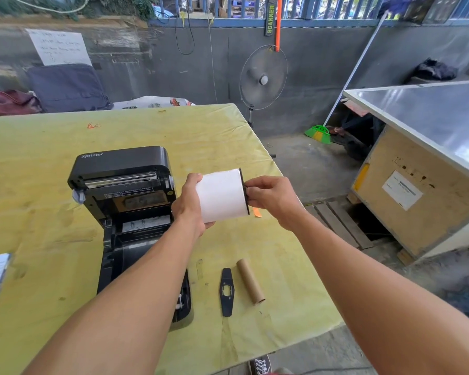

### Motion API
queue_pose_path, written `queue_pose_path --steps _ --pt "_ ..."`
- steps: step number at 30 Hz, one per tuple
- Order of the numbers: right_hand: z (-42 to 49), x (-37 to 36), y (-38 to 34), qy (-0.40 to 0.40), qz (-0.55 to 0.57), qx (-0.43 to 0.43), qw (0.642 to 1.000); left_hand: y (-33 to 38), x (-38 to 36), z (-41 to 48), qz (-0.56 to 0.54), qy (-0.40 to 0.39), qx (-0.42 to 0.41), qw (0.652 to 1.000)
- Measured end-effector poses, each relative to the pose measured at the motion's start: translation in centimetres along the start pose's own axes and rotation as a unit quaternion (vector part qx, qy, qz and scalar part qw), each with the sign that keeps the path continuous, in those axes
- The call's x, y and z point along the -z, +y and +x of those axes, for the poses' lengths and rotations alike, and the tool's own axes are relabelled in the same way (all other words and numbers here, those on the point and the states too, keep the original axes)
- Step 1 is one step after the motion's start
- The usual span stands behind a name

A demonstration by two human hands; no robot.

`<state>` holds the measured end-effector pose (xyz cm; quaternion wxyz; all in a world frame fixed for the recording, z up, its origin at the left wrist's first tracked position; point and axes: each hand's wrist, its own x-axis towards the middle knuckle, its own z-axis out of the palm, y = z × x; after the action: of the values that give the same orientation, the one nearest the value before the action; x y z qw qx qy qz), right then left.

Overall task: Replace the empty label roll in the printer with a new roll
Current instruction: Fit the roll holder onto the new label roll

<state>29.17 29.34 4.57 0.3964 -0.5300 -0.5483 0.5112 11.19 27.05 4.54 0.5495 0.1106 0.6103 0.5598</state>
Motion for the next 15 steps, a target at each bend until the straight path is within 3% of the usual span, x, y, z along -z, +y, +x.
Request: queue_pose_path --steps 12,15 --pt "0.8 0.1 0.2 0.001 0.072 -0.098 0.993 -0.6 -0.9 0.5 0.005 0.012 -0.010 1.000" --pt "0.8 0.0 0.2 -0.036 0.067 -0.132 0.988 -0.9 -1.8 0.5 0.004 0.020 -0.013 1.000"
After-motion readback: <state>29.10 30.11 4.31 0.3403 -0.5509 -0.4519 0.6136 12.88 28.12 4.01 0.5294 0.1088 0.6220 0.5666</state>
